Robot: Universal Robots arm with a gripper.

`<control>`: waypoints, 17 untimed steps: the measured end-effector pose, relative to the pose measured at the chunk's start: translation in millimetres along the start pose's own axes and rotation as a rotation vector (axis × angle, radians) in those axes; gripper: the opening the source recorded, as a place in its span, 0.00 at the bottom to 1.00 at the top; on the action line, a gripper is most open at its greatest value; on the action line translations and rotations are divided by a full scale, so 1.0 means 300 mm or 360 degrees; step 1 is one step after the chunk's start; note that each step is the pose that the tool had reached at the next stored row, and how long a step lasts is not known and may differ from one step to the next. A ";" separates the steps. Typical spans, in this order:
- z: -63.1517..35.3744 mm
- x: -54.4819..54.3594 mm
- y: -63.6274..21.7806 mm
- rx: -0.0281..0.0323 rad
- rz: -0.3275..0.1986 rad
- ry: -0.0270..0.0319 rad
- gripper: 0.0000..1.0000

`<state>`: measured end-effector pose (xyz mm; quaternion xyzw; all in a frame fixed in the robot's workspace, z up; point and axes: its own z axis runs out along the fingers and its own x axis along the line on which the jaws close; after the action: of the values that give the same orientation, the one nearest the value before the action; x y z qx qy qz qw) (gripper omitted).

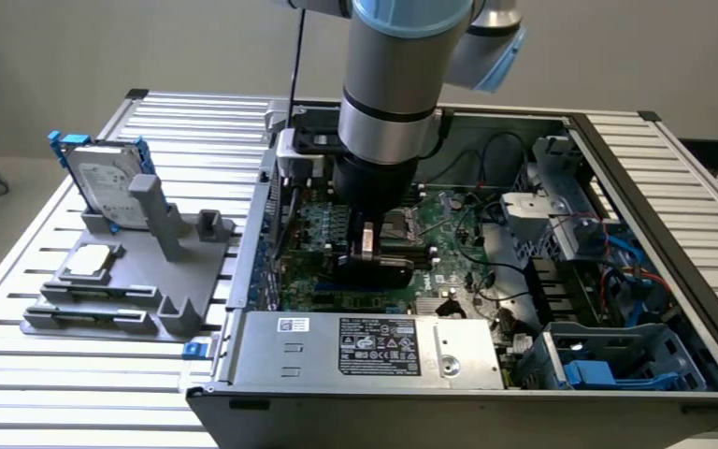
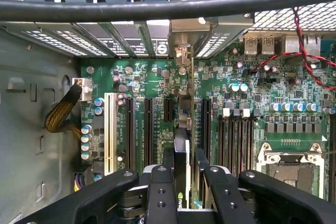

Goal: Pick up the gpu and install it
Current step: 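Insert the gpu into the slot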

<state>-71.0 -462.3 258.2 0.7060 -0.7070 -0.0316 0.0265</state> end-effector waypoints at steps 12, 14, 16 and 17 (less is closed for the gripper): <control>0.003 0.000 0.005 0.00000 -0.0001 -0.00042 0.27; 0.004 0.001 0.005 0.00000 -0.0002 -0.00061 0.27; 0.005 0.002 0.005 0.00000 -0.0004 -0.00072 0.27; 0.005 0.002 0.005 -0.00001 -0.0005 -0.00075 0.27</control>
<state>-72.7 -462.9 256.8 0.7069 -0.7061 -0.0333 0.0248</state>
